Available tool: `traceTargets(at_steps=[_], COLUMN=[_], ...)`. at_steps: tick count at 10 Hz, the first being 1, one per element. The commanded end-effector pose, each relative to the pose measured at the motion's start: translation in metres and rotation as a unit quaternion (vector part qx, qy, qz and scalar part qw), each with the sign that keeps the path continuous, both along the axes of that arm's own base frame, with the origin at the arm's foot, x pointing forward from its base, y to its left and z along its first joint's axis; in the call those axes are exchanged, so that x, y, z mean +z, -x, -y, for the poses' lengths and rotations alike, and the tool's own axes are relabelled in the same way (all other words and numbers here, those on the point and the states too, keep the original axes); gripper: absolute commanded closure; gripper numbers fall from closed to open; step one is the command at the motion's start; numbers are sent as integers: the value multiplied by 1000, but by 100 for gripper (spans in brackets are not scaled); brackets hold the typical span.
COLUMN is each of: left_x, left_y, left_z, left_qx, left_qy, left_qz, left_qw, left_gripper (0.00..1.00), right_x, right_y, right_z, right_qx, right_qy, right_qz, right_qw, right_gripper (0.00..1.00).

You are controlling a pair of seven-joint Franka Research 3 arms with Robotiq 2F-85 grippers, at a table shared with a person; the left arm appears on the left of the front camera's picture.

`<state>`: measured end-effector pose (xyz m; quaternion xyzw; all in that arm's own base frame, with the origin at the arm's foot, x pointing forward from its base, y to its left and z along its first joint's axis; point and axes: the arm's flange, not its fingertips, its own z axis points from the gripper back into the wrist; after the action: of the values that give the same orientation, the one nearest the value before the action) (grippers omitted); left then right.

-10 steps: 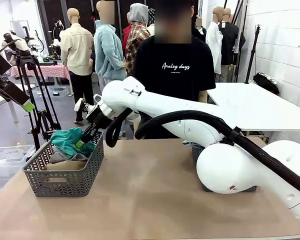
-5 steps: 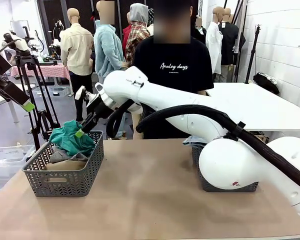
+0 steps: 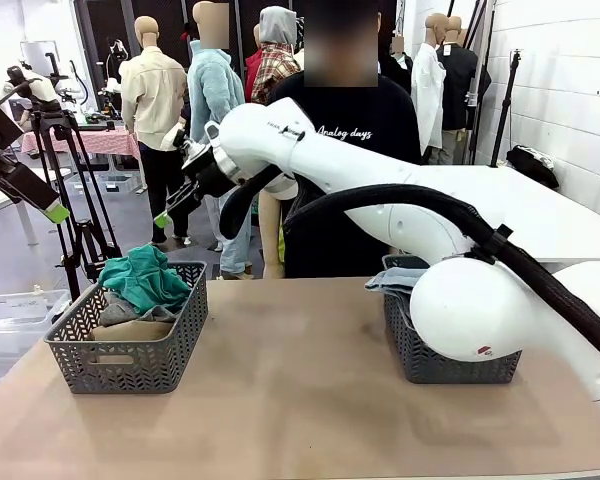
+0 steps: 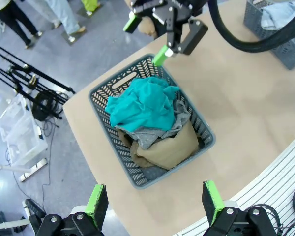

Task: Sort the tops and bottoms.
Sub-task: Sort the clothes according to human instructions.

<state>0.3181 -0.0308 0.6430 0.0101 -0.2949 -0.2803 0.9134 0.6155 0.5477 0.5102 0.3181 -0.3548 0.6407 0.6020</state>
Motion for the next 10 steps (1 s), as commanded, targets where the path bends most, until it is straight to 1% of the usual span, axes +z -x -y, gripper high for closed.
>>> traceTargets(at_steps=[1, 10], left_x=[1, 1], left_y=[0, 0], left_z=[-1, -1], left_qx=[0, 0], left_qy=[-1, -1], left_qz=[-2, -2], left_qw=[1000, 1000], left_gripper=[0, 0], right_x=[-11, -11], right_y=[4, 4], right_z=[-7, -7], right_qx=[5, 5], right_qy=[15, 15], right_qz=[-2, -2], right_qw=[1000, 1000], right_gripper=[0, 0])
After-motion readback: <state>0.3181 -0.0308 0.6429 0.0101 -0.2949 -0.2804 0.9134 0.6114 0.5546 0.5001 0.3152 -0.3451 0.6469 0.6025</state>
